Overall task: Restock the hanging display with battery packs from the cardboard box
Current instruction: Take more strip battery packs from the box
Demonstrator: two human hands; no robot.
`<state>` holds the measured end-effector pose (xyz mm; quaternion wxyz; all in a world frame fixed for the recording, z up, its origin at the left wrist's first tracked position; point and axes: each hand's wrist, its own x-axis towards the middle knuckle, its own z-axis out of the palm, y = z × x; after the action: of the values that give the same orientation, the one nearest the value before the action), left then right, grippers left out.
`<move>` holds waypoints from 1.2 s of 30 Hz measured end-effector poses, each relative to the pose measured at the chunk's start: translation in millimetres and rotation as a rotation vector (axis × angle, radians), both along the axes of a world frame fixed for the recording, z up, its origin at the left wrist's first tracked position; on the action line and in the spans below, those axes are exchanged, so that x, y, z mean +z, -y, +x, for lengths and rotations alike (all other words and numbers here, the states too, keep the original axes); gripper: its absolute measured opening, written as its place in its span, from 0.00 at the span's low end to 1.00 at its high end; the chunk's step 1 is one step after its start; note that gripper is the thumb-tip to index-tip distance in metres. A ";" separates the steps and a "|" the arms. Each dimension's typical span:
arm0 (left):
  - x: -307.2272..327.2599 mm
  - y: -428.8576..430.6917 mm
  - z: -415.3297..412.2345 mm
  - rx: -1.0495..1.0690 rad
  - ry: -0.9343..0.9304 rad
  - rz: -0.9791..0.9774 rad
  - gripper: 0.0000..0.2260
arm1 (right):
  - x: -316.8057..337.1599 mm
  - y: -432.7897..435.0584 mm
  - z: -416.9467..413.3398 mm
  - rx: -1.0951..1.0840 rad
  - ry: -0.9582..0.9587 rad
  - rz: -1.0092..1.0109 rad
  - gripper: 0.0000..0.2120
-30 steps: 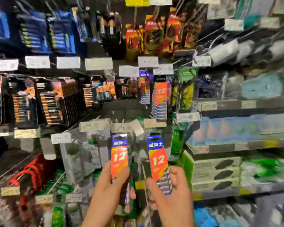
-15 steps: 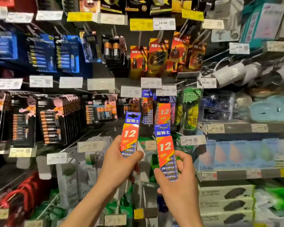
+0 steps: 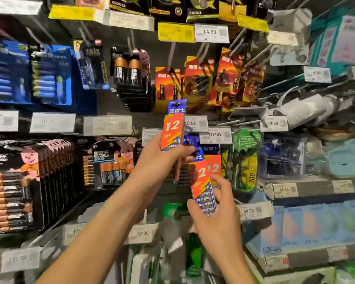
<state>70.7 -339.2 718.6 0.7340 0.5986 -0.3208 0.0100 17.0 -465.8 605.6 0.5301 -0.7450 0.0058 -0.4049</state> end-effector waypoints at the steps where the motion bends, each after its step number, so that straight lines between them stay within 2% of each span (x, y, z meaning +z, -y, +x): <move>1: 3.4 1.8 4.1 -0.024 -0.006 -0.013 0.21 | 1.9 1.7 5.0 0.008 0.002 0.000 0.28; 6: 9.8 3.0 18.0 -0.113 0.002 -0.096 0.26 | 7.2 9.4 25.0 0.005 0.040 -0.007 0.30; 10: 18.6 -1.4 22.4 -0.087 0.071 -0.134 0.24 | 8.7 10.4 43.0 0.008 0.075 -0.010 0.29; 13: 25.1 -4.4 25.4 -0.067 0.102 -0.163 0.22 | 9.2 7.8 56.3 -0.036 0.101 -0.013 0.32; 21: 24.0 -4.7 27.1 -0.022 0.141 -0.140 0.24 | 13.6 0.0 75.7 -0.051 0.141 -0.023 0.36; 26: 21.7 -7.3 24.2 0.006 0.177 -0.105 0.21 | 15.7 -7.1 76.9 -0.108 0.162 0.020 0.36; 30: 20.7 -8.9 22.2 0.018 0.189 -0.109 0.20 | 13.7 -11.3 85.8 -0.085 0.116 0.036 0.40; 33: 15.9 -8.3 21.5 0.013 0.187 -0.124 0.22 | 12.5 -16.7 95.9 -0.148 0.030 -0.003 0.40; 36: 10.0 -8.2 20.4 -0.017 0.176 -0.141 0.24 | 5.8 -24.1 107.4 -0.183 -0.024 0.045 0.33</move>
<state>91.2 -331.1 728.6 0.7433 0.5396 -0.3875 0.0789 124.4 -441.7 611.4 0.5075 -0.7340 0.0894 -0.4423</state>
